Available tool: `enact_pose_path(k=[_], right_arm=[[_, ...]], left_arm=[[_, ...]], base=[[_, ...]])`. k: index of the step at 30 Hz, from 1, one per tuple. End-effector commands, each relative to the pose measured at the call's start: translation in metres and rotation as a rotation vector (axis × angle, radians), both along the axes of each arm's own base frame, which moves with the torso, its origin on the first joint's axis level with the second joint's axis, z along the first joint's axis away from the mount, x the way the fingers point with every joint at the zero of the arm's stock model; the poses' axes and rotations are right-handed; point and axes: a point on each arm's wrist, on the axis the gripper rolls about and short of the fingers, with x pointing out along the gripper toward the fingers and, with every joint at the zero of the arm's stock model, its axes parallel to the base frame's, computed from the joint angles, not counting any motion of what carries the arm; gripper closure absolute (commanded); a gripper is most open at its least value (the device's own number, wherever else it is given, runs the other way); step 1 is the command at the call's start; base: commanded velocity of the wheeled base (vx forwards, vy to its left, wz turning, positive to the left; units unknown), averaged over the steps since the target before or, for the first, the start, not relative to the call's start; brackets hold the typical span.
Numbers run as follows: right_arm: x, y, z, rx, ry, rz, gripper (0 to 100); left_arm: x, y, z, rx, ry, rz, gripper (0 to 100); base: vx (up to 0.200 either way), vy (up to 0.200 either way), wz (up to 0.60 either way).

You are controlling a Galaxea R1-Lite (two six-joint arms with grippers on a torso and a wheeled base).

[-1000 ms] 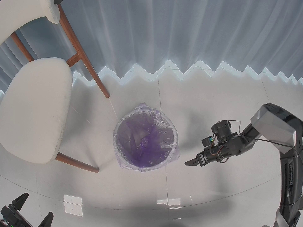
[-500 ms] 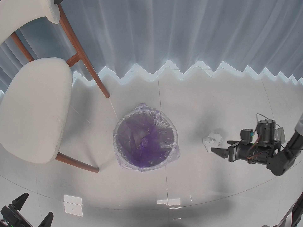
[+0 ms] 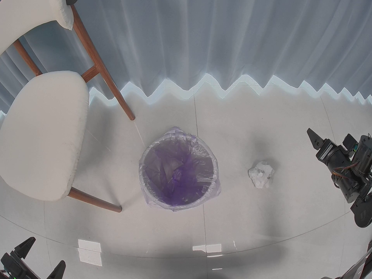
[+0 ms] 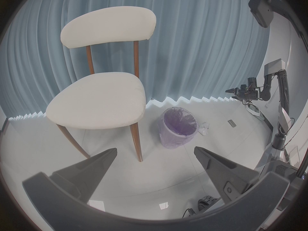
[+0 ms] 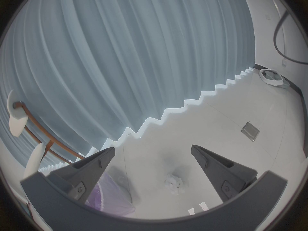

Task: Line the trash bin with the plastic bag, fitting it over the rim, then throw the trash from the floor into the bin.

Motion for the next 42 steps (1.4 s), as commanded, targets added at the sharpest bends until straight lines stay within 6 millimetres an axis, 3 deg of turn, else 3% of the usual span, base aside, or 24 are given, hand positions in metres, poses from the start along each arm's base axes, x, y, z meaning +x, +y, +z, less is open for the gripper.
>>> enact_pose_path(k=[1, 4, 9, 10, 13, 20, 21, 24, 31, 42], right_arm=[[-0.014, 0.000, 0.005, -0.063, 0.013, 0.011, 0], [-0.011, -0.003, -0.001, -0.150, 0.064, 0.092, 0], [0.014, -0.002, -0.014, -0.168, 0.115, 0.157, 0], [0.032, 0.001, -0.021, -0.170, 0.142, 0.178, 0], [0.051, 0.001, -0.036, -0.187, 0.234, 0.189, 0], [0.120, -0.006, -0.073, -0.228, 0.458, 0.203, 0], [0.120, -0.006, -0.073, -0.228, 0.458, 0.203, 0], [0.146, -0.009, -0.103, -0.224, 0.516, 0.197, 0], [0.173, -0.016, -0.140, -0.226, 0.573, 0.151, 0], [0.197, -0.028, -0.169, -0.217, 0.608, 0.123, 0]], left_arm=[[0.001, 0.000, -0.005, 0.003, 0.020, 0.000, 0], [0.001, 0.000, -0.005, 0.001, 0.019, 0.000, 0], [0.001, 0.000, -0.005, -0.012, 0.020, 0.007, 0], [0.001, 0.000, -0.005, -0.010, 0.020, 0.007, 0], [0.001, 0.000, -0.005, -0.010, 0.020, 0.007, 0], [0.001, 0.000, -0.005, -0.010, 0.020, 0.007, 0], [0.001, 0.000, -0.005, -0.010, 0.020, 0.007, 0], [0.001, 0.000, -0.005, -0.012, 0.020, 0.007, 0], [0.001, 0.000, -0.005, -0.012, 0.020, 0.007, 0], [0.001, 0.000, -0.005, -0.012, 0.020, 0.007, 0]], base=[[0.000, 0.000, 0.00], [0.000, 0.000, 0.00], [0.000, 0.000, 0.00], [0.000, 0.000, 0.00], [0.000, 0.000, 0.00], [0.000, 0.000, 0.00], [0.000, 0.000, 0.00], [0.000, 0.000, 0.00], [0.000, 0.000, 0.00], [0.000, 0.000, 0.00]])
